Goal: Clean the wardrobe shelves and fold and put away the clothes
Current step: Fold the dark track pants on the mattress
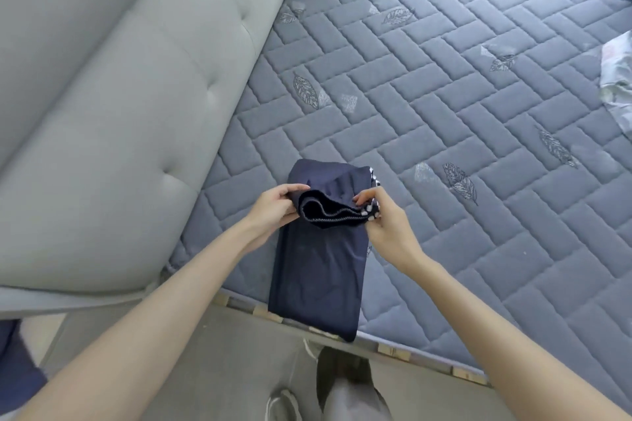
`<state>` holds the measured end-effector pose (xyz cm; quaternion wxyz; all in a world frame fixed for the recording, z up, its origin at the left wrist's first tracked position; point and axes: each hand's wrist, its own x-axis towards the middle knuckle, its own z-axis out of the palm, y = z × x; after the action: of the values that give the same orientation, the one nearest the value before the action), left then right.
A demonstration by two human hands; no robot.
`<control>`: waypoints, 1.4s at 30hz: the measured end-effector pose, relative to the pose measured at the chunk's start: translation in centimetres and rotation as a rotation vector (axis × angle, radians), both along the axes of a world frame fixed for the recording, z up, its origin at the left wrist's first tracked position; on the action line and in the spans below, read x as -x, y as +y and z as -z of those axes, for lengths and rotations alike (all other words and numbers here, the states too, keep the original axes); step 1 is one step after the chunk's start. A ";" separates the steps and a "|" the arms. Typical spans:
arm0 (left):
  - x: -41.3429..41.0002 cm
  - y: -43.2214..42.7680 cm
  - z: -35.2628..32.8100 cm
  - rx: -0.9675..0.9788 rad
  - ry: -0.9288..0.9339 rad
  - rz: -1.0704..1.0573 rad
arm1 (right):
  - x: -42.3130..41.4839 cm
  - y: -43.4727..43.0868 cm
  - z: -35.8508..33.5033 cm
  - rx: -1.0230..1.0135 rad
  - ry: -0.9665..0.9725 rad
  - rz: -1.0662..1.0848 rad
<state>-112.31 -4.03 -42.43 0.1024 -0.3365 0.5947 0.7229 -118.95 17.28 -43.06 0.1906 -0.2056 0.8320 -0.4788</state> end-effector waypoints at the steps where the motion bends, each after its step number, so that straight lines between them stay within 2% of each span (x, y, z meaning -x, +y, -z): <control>1: -1.5 0.3 0.0 -0.059 -0.015 -0.031 | -1.7 0.4 0.2 0.012 -0.001 -0.005; 4: -6.2 1.1 0.6 -0.155 -0.049 -0.117 | -6.9 1.8 1.1 0.049 -0.008 -0.043; 8: -12.4 3.0 3.3 -0.009 -0.084 -0.075 | -13.0 3.6 3.0 0.037 -0.049 -0.123; 12: -17.2 4.2 8.6 0.046 -0.054 -0.050 | -16.5 5.4 6.7 -0.093 -0.108 -0.231; 17: -19.2 4.8 16.5 0.129 -0.064 0.041 | -16.4 6.4 13.6 -0.248 -0.233 -0.319; 20: -18.4 4.7 20.8 0.184 -0.035 0.003 | -15.0 5.9 18.0 -0.285 -0.193 -0.207; 25: -15.1 3.6 25.6 0.327 0.070 -0.153 | -12.6 3.3 23.4 -0.235 0.046 0.189; 28: -13.6 3.5 27.1 0.434 0.135 -0.146 | -11.3 2.8 25.4 -0.167 0.117 0.255; 30: -13.0 3.5 27.8 0.483 0.164 -0.134 | -10.4 2.8 26.5 -0.150 0.107 0.274; 34: -12.3 3.0 28.7 0.447 0.200 -0.139 | -8.4 3.0 27.5 -0.115 0.020 0.283; 38: -12.3 2.9 28.6 0.459 0.154 -0.104 | -7.3 3.0 27.6 -0.116 -0.079 0.336; 40: -12.4 2.9 28.2 0.482 0.099 -0.081 | -7.4 2.7 27.4 -0.139 -0.112 0.299; 42: -12.7 3.1 27.6 0.435 0.092 -0.089 | -8.0 2.3 26.8 -0.076 -0.143 0.245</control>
<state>-99.61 -0.91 -70.04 -0.0318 -0.3436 0.7250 0.5960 -110.93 19.59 -69.85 0.1972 -0.0603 0.8527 -0.4799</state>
